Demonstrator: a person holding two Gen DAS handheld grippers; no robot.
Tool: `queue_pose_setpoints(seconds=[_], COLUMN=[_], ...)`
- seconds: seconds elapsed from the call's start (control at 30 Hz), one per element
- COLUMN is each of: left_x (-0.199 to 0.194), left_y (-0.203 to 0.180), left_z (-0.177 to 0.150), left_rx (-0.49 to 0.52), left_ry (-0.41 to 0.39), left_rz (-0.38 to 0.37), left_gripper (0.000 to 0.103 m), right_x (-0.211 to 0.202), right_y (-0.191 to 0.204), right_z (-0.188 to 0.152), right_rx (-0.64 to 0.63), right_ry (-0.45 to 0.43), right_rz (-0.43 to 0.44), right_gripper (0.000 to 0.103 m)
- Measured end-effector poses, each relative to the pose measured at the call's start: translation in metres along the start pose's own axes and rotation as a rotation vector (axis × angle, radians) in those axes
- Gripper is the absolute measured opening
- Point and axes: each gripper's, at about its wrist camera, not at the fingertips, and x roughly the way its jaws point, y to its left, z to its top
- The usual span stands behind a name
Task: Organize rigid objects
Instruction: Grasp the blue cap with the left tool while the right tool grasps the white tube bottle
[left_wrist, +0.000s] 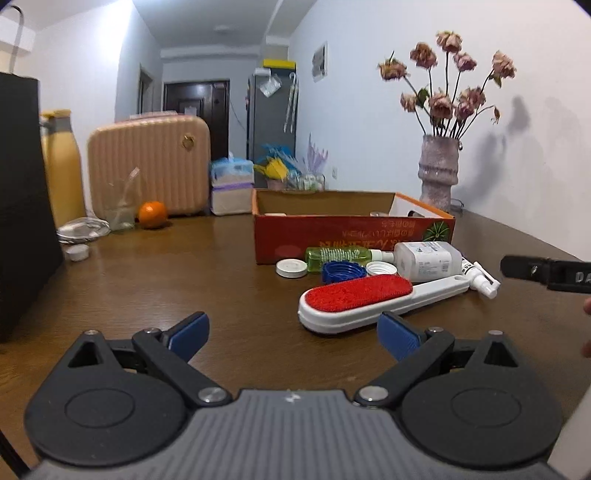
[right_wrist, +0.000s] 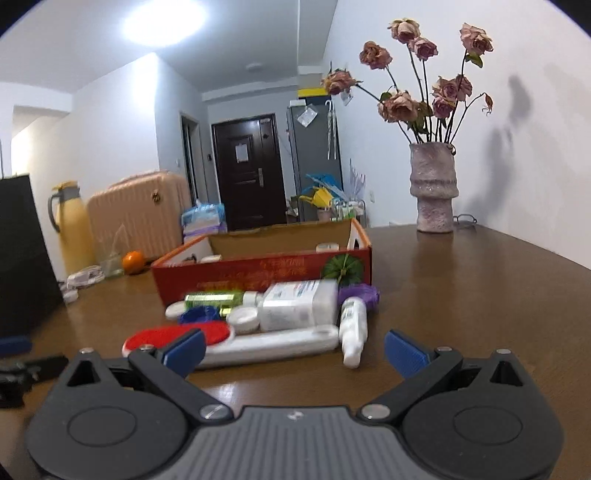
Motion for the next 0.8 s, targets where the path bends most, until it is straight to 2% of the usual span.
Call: queue_pose_setpoints(seconds=[0.1,0.17,0.27,0.37,0.47,0.53,0.6,0.67,0.8], left_x=[0.025,0.043,0.063,0.083,0.108,0.131,0.153,0.172,0.195], left_y=[0.002,0.003,0.006,0.004,-0.004,-0.008,-0.013,-0.017,-0.027], left_z=[0.011,0.018,0.027,0.037,0.047,0.054,0.061,0.069,0.072], left_rx=[-0.031,-0.053,-0.087,-0.091,-0.08,-0.074,-0.068,-0.054,-0.007], left_ry=[0.035,0.073,0.106,0.133,0.163,0.213,0.251,0.273,0.315], left_rz=[-0.03,-0.041,-0.074,-0.089,-0.129,-0.161,-0.161,-0.146,-0.158], left_gripper=[0.1,0.098,0.095,0.086,0.084,0.081,0.071,0.066,0.066], right_x=[0.013,0.026,0.046,0.065,0.085,0.094,0.103,0.111,0.128], right_y=[-0.007,-0.009,-0.016,-0.027,-0.033,-0.039,-0.045,-0.05,-0.058], right_z=[0.005,0.009,0.014,0.018,0.018,0.018,0.022,0.028,0.032], right_rx=[0.013,-0.013,-0.033,-0.032,-0.059,-0.05,-0.038,-0.043,-0.058], right_ry=[-0.005,0.059,0.12,0.149,0.189,0.213,0.228,0.227,0.255], right_rz=[0.041,0.056,-0.018,-0.048,-0.081,-0.073,-0.064,-0.07,-0.094], right_gripper=[0.103,0.103,0.103,0.092,0.083,0.068,0.058,0.056,0.052])
